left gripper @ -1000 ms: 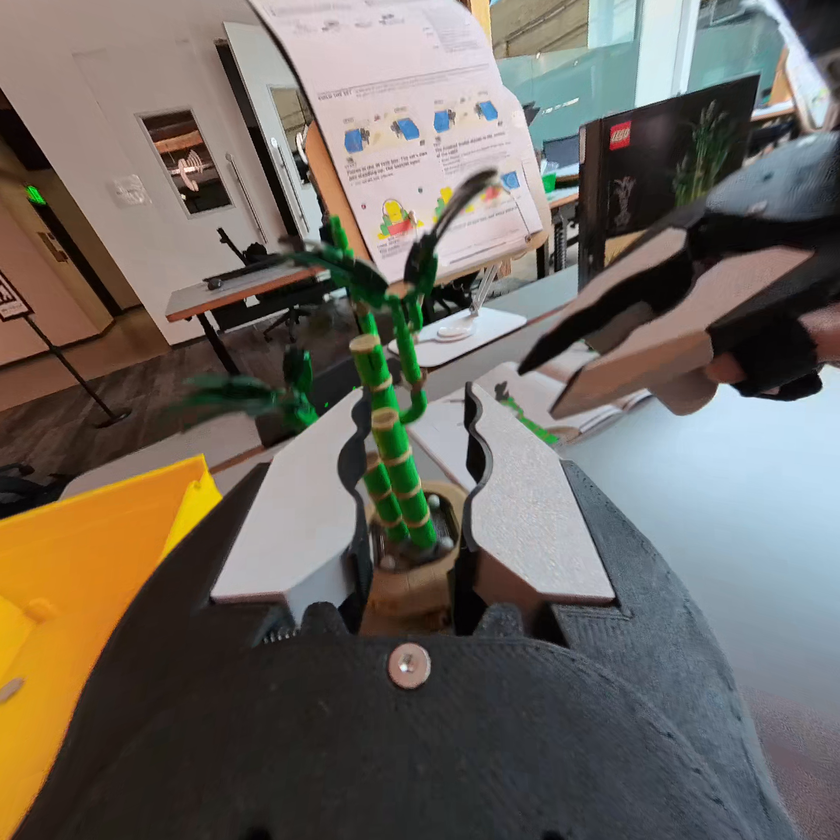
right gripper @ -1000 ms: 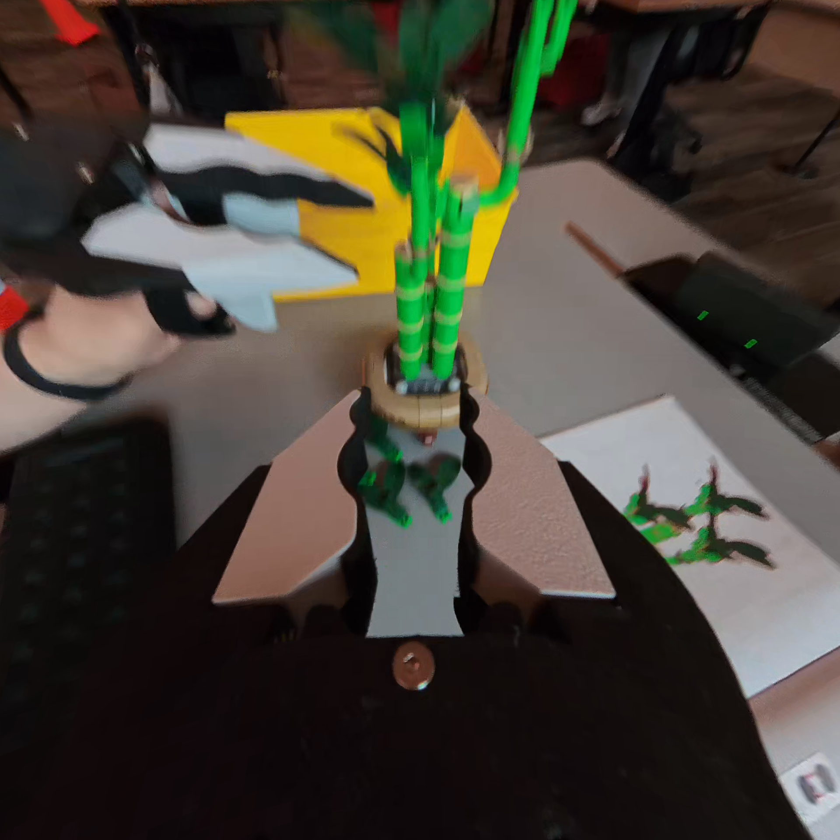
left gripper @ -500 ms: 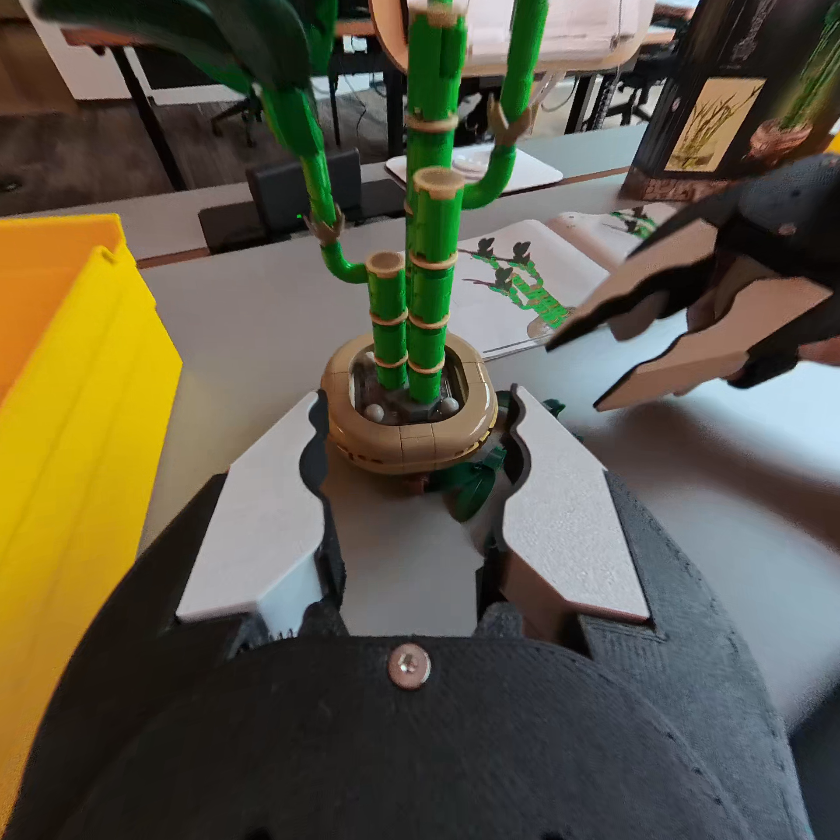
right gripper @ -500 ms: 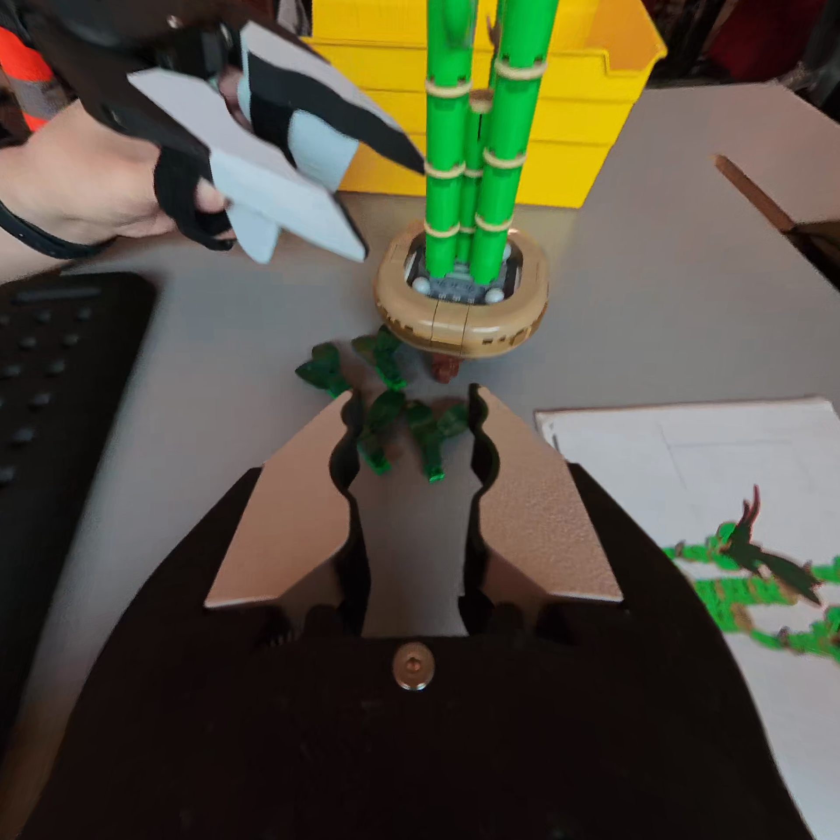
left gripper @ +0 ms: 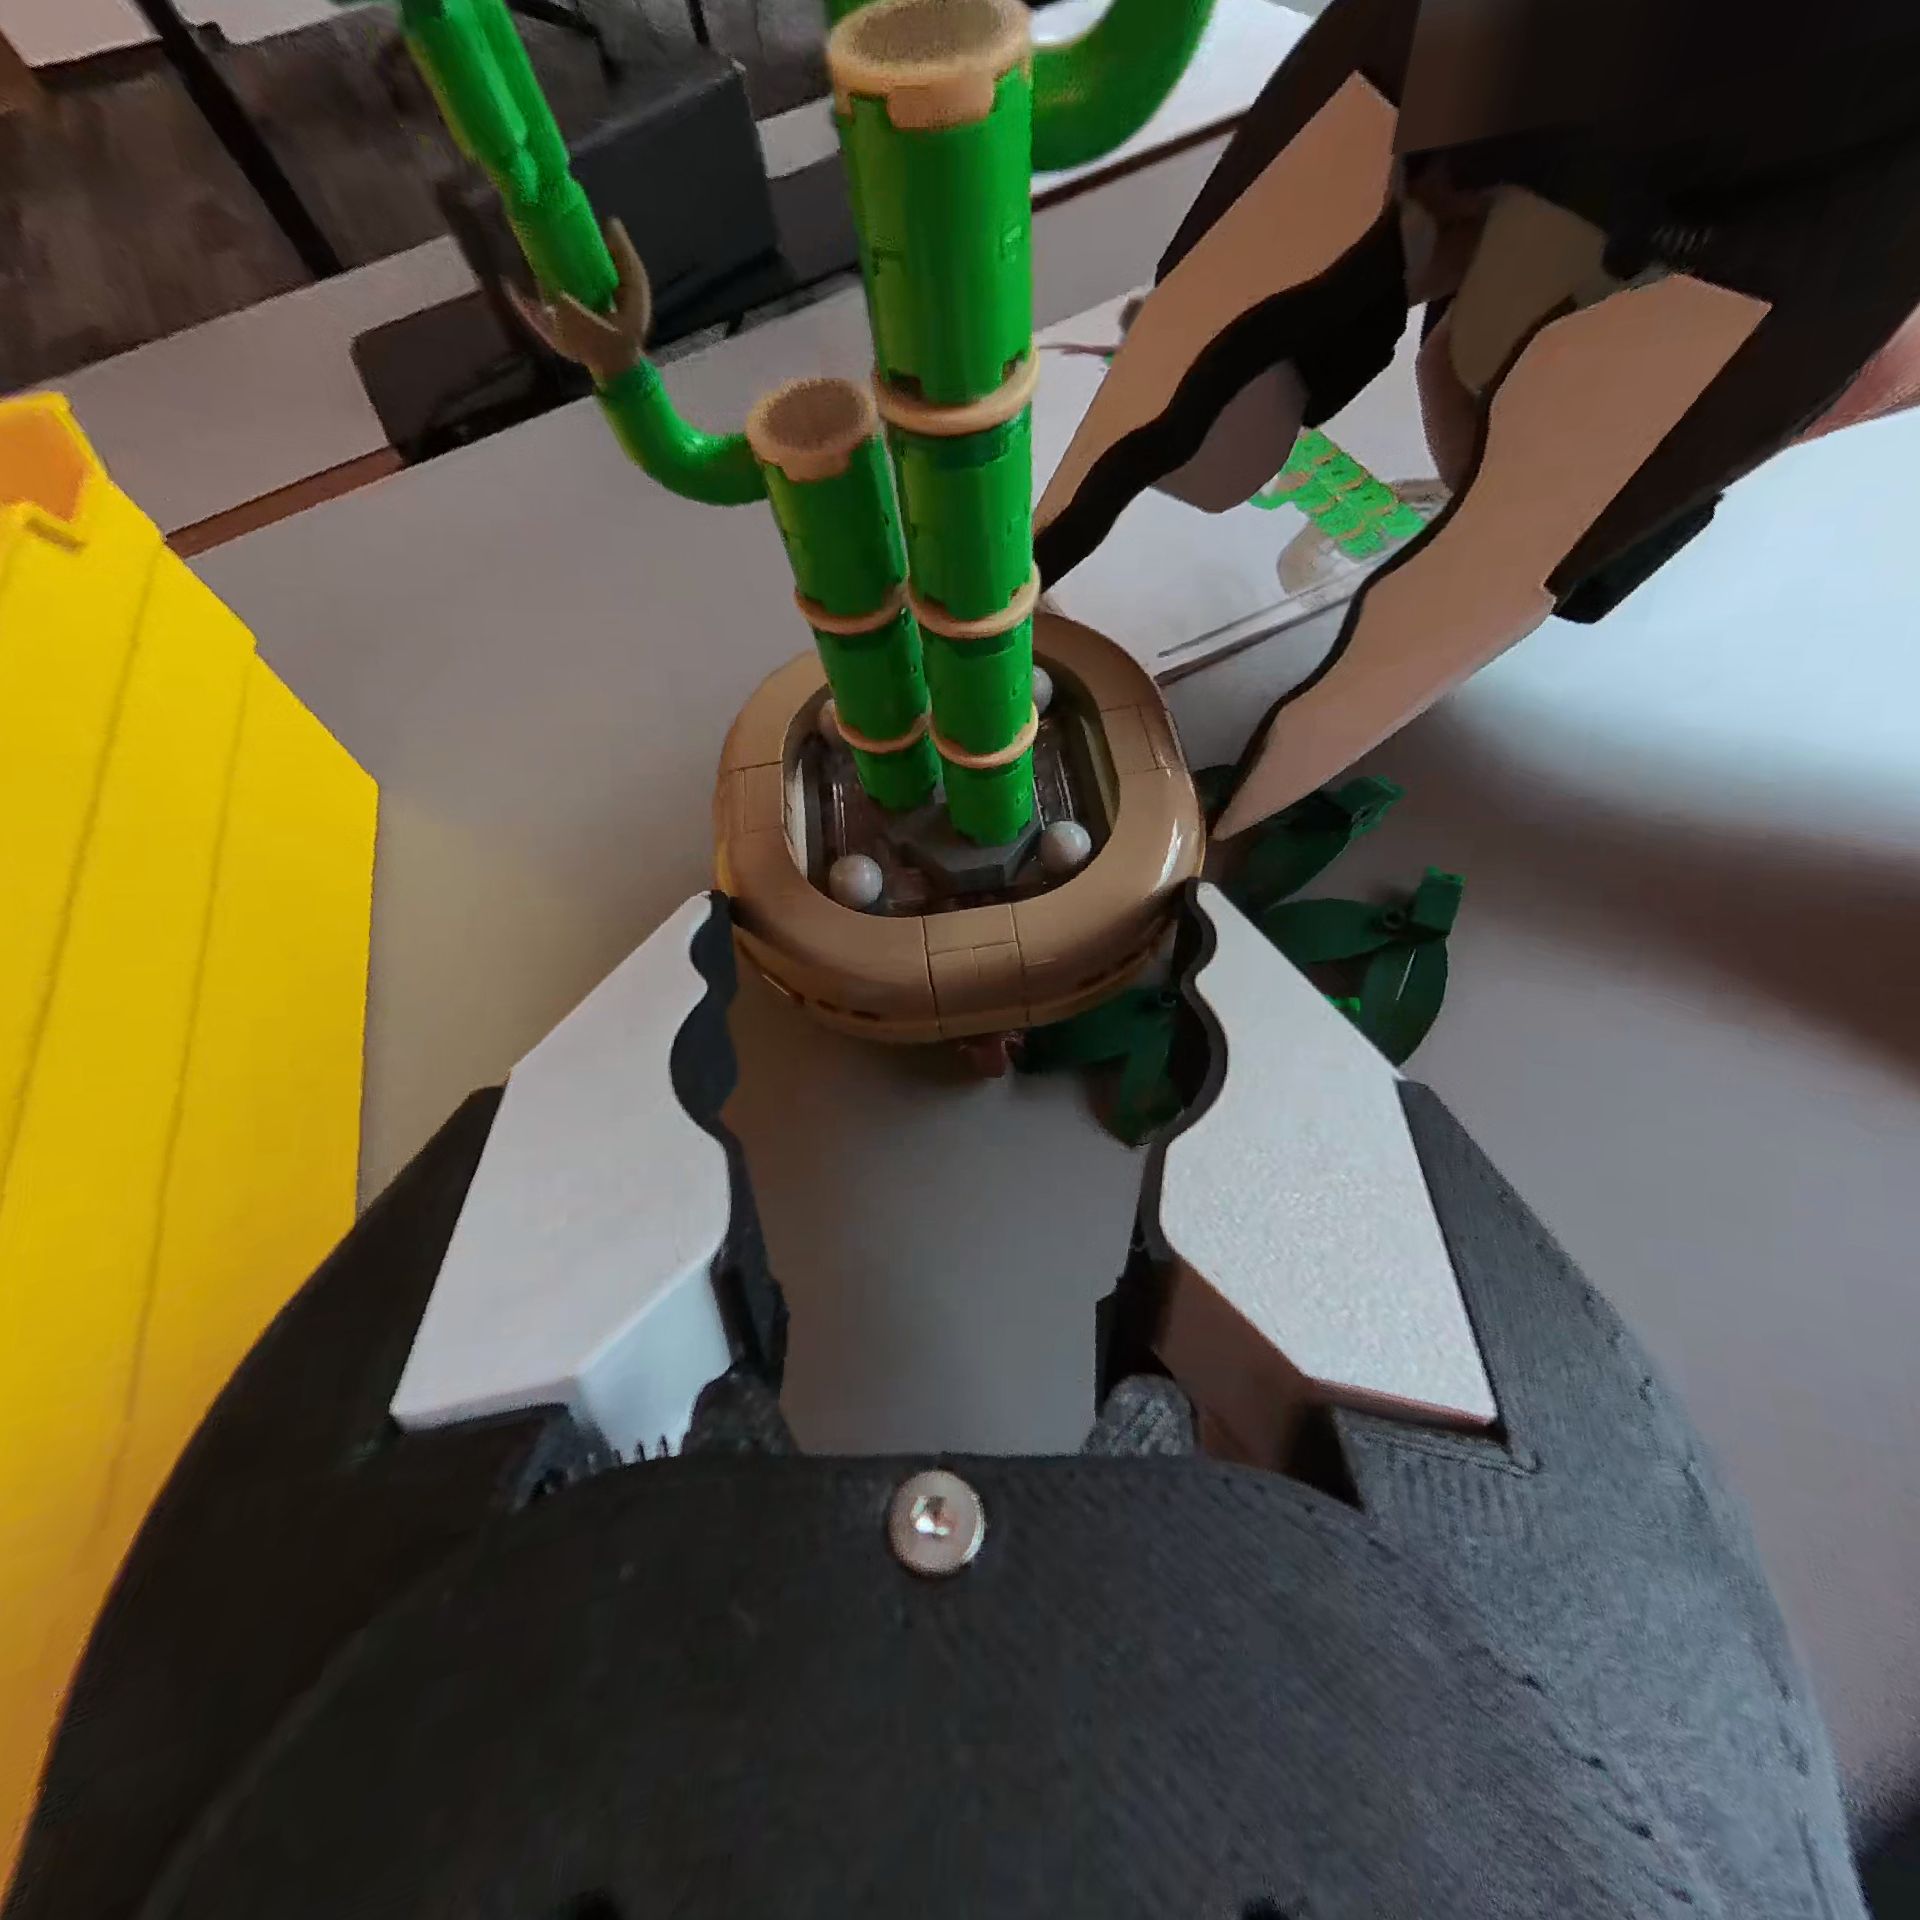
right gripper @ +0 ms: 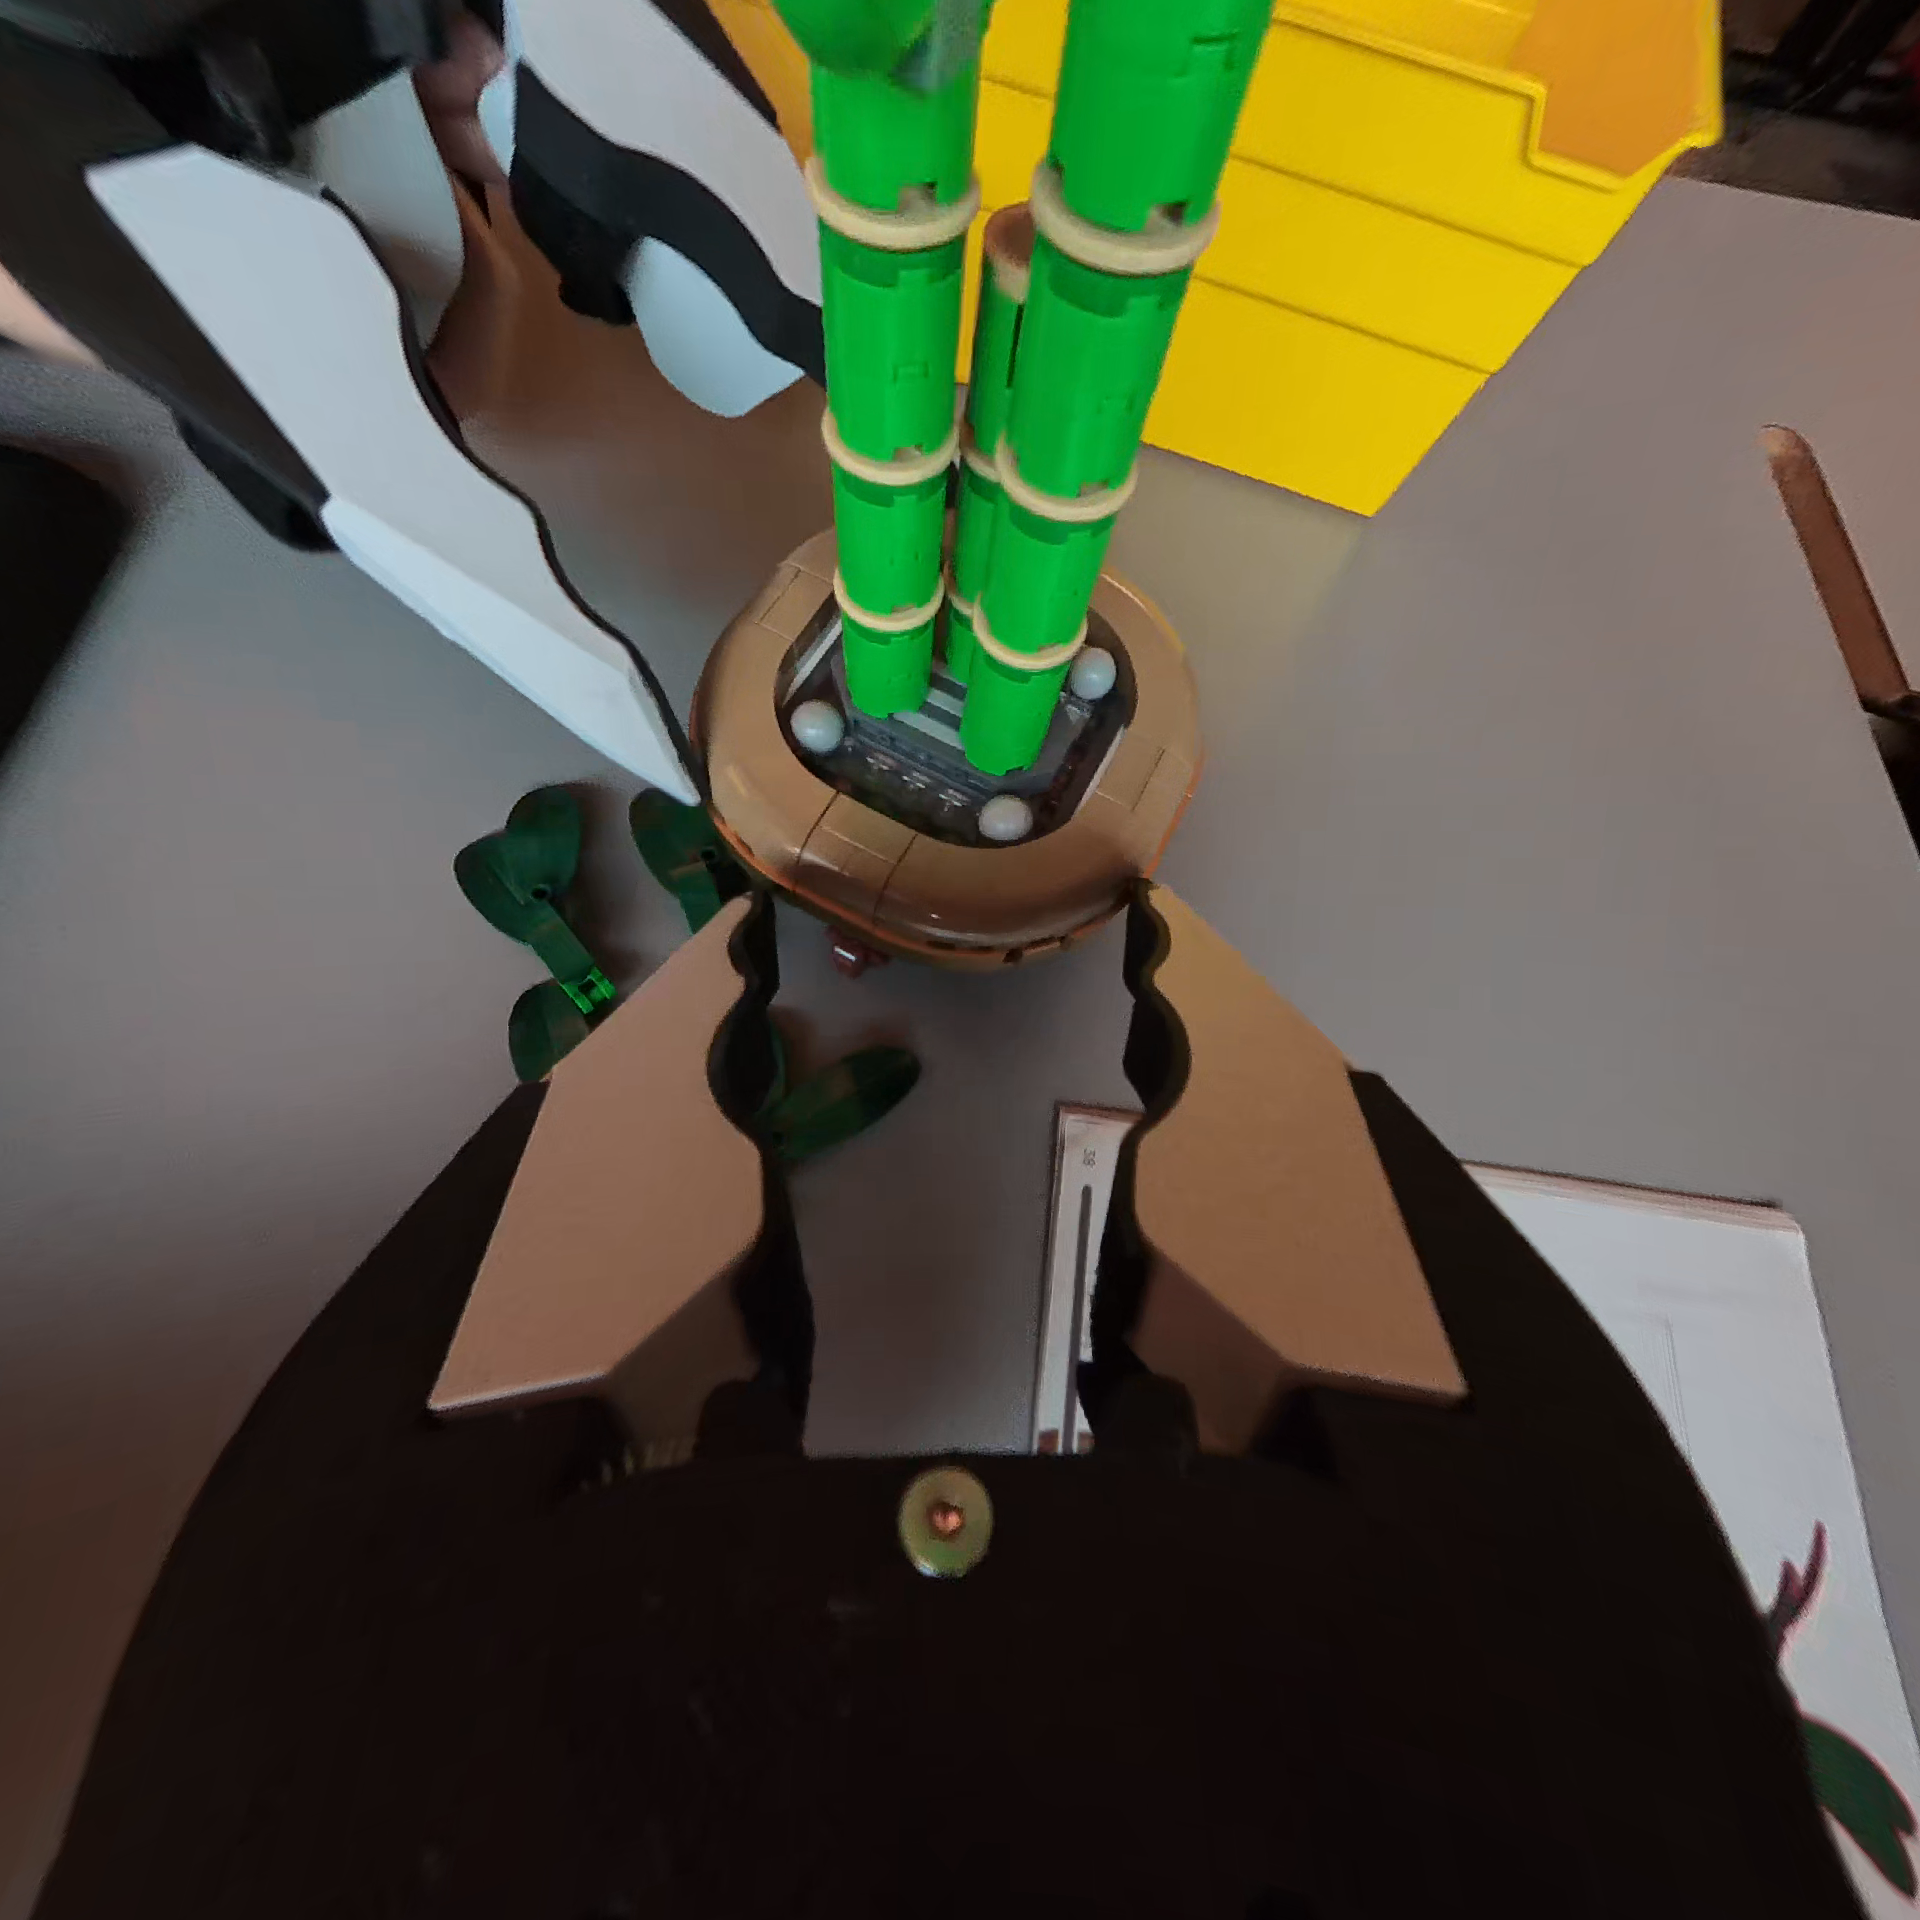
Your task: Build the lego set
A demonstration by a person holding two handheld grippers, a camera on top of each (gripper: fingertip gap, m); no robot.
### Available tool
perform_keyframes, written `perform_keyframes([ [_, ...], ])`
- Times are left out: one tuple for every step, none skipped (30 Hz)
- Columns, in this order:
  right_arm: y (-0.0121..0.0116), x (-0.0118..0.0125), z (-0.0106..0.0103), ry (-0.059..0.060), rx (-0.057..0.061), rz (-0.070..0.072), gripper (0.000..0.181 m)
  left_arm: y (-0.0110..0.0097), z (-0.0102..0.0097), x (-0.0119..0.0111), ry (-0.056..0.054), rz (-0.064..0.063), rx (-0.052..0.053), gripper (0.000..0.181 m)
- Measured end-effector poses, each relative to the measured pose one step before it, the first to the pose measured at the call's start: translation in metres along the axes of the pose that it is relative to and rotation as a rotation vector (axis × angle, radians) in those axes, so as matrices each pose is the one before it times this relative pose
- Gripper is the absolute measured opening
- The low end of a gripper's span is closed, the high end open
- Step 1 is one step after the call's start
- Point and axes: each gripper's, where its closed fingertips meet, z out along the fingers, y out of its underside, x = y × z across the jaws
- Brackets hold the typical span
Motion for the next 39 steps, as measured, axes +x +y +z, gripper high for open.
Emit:
perform_keyframes([
  [0.00158, -0.00043, -0.00137, 0.0288, -0.0084, -0.0027, 0.065, -0.00021, 0.00076, -0.00007, 0.0383, 0.0184, -0.0142, 0.083],
  [0.00163, -0.00218, -0.00191, 0.0235, -0.0111, 0.0013, 0.066, -0.00012, 0.00066, 0.00028, 0.0421, 0.0266, -0.0195, 0.083],
  [0.00130, -0.00252, -0.00213, 0.0243, -0.0093, 0.0058, 0.065, 0.00019, 0.00031, 0.00065, 0.0436, 0.0233, -0.0269, 0.084],
  [0.00098, -0.00278, -0.00173, 0.0256, -0.0069, 0.0119, 0.065, 0.00057, 0.00010, 0.00065, 0.0403, 0.0166, -0.0331, 0.084],
  [0.00079, -0.00417, -0.00101, 0.0193, -0.0062, 0.0066, 0.068, 0.00041, -0.00001, 0.00058, 0.0339, 0.0227, -0.0325, 0.084],
  [0.00136, -0.00333, -0.00049, 0.0226, -0.0081, -0.0068, 0.070, 0.00061, -0.00039, 0.00034, 0.0294, 0.0276, -0.0278, 0.084],
  [0.00070, -0.00306, -0.00053, 0.0200, -0.0072, -0.0110, 0.071, 0.00086, -0.00073, -0.00004, 0.0247, 0.0227, -0.0217, 0.084],
  [0.00043, -0.00247, -0.00026, 0.0157, -0.0077, -0.0039, 0.071, 0.00144, -0.00102, -0.00142, 0.0123, 0.0051, -0.0147, 0.085],
  [-0.00031, -0.00098, -0.00009, 0.0152, -0.0050, 0.0048, 0.070, 0.00187, -0.00078, -0.00242, 0.0019, -0.0135, -0.0097, 0.090],
  [-0.00066, -0.00018, 0.00011, 0.0104, -0.0011, 0.0103, 0.069, 0.00171, -0.00059, -0.00087, 0.0052, -0.0193, -0.0020, 0.093],
  [-0.00060, 0.00056, 0.00013, 0.0087, 0.0023, 0.0143, 0.067, 0.00136, -0.00053, -0.00041, 0.0003, -0.0211, 0.0082, 0.093],
  [-0.00056, 0.00091, 0.00005, 0.0056, 0.0056, 0.0157, 0.064, 0.00194, -0.00075, -0.00042, -0.0094, -0.0236, 0.0113, 0.094],
  [-0.00061, 0.00021, -0.00013, -0.0007, 0.0066, 0.0158, 0.064, 0.00275, -0.00074, 0.00066, -0.0100, -0.0224, 0.0085, 0.093],
  [-0.00028, -0.00031, -0.00025, -0.0033, 0.0041, 0.0131, 0.064, 0.00322, -0.00042, 0.00129, -0.0113, -0.0163, 0.0054, 0.092],
  [-0.00031, -0.00098, -0.00049, -0.0042, 0.0022, 0.0067, 0.064, 0.00207, -0.00008, 0.00032, -0.0180, -0.0089, 0.0108, 0.091],
  [-0.00028, -0.00119, -0.00039, -0.0019, -0.0012, 0.0026, 0.065, 0.00054, -0.00051, -0.00052, -0.0197, -0.0051, 0.0171, 0.090],
  [0.00023, -0.00084, 0.00002, 0.0023, -0.0043, 0.0005, 0.066, -0.00007, -0.00079, -0.00008, -0.0099, -0.0084, 0.0155, 0.088],
  [-0.00016, -0.00077, 0.00006, 0.0042, -0.0021, 0.0008, 0.067, 0.00069, -0.00100, -0.00070, -0.0071, -0.0113, 0.0063, 0.086],
  [-0.00019, -0.00087, 0.00026, 0.0039, -0.0003, 0.0028, 0.067, 0.00097, -0.00143, -0.00193, -0.0084, -0.0120, 0.0038, 0.084],
  [-0.00049, -0.00133, 0.00012, -0.0005, 0.0036, 0.0037, 0.067, 0.00122, -0.00185, -0.00243, -0.0084, -0.0115, 0.0031, 0.081],
  [-0.00060, -0.00212, -0.00043, -0.0090, 0.0067, 0.0069, 0.067, 0.00122, -0.00194, -0.00292, -0.0090, -0.0116, 0.0037, 0.077],
  [0.00020, -0.00231, -0.00162, -0.0179, 0.0058, 0.0081, 0.063, 0.00066, -0.00201, -0.00302, -0.0102, -0.0136, 0.0075, 0.075],
  [0.00110, 0.00022, -0.00336, -0.0109, 0.0039, 0.0121, 0.059, -0.00027, -0.00208, -0.00173, -0.0030, -0.0169, 0.0139, 0.076],
  [0.00267, 0.00429, -0.00472, 0.0058, 0.0047, 0.0142, 0.058, -0.00085, -0.00225, 0.00035, 0.0078, -0.0216, 0.0164, 0.076],
  [0.00590, 0.00499, -0.00543, -0.0013, -0.0031, 0.0134, 0.051, -0.00090, -0.00265, 0.00114, 0.0108, -0.0238, 0.0174, 0.076],
  [0.00840, 0.00346, -0.00507, -0.0183, -0.0113, 0.0204, 0.045, -0.00069, -0.00288, 0.00123, 0.0088, -0.0220, 0.0185, 0.075],
  [0.00944, 0.00361, -0.00422, -0.0174, -0.0146, 0.0308, 0.042, -0.00002, -0.00271, 0.00129, 0.0072, -0.0189, 0.0172, 0.074],
  [0.00872, 0.00382, -0.00348, -0.0096, -0.0131, 0.0319, 0.040, 0.00090, -0.00220, 0.00144, 0.0073, -0.0159, 0.0122, 0.073],
  [0.00686, 0.00177, -0.00242, -0.0121, -0.0081, 0.0230, 0.037, 0.00156, -0.00112, 0.00121, 0.0045, -0.0142, 0.0067, 0.072],
  [0.00398, 0.00023, -0.00118, -0.0109, 0.0015, 0.0147, 0.036, 0.00159, 0.00009, 0.00077, -0.0007, -0.0107, 0.0042, 0.070],
  [0.00223, -0.00247, 0.00026, -0.0185, 0.0041, 0.0040, 0.036, 0.00085, 0.00111, 0.00025, -0.0062, -0.0049, 0.0054, 0.069],
  [0.00254, -0.00465, 0.00142, -0.0266, -0.0066, -0.0044, 0.035, 0.00007, 0.00176, -0.00001, -0.0086, -0.0004, 0.0062, 0.068],
  [0.00256, -0.00292, 0.00226, -0.0143, -0.0130, -0.0081, 0.035, -0.00049, 0.00202, 0.00072, -0.0028, -0.0010, 0.0040, 0.068],
  [0.00158, -0.00234, 0.00245, -0.0105, -0.0093, -0.0105, 0.035, -0.00114, 0.00224, 0.00238, 0.0076, -0.0056, 0.0017, 0.069],
  [0.00092, -0.00163, 0.00245, -0.0089, -0.0055, -0.0054, 0.035, -0.00214, 0.00214, 0.00325, 0.0120, -0.0072, 0.0057, 0.070],
  [0.00160, 0.00027, 0.00204, -0.0009, -0.0097, 0.0030, 0.033, -0.00264, 0.00209, 0.00318, 0.0094, -0.0053, 0.0088, 0.070],
  [0.00142, 0.00014, 0.00164, -0.0038, -0.0088, 0.0054, 0.031, -0.00223, 0.00231, 0.00292, 0.0040, -0.0018, 0.0078, 0.071],
  [0.00141, -0.00087, 0.00115, -0.0097, -0.0083, 0.0046, 0.025, -0.00155, 0.00226, 0.00166, -0.0066, 0.0014, 0.0049, 0.071],
  [0.00148, -0.00157, 0.00056, -0.0127, -0.0089, 0.0010, 0.016, -0.00056, 0.00265, 0.00026, -0.0159, 0.0022, 0.0007, 0.073],
])
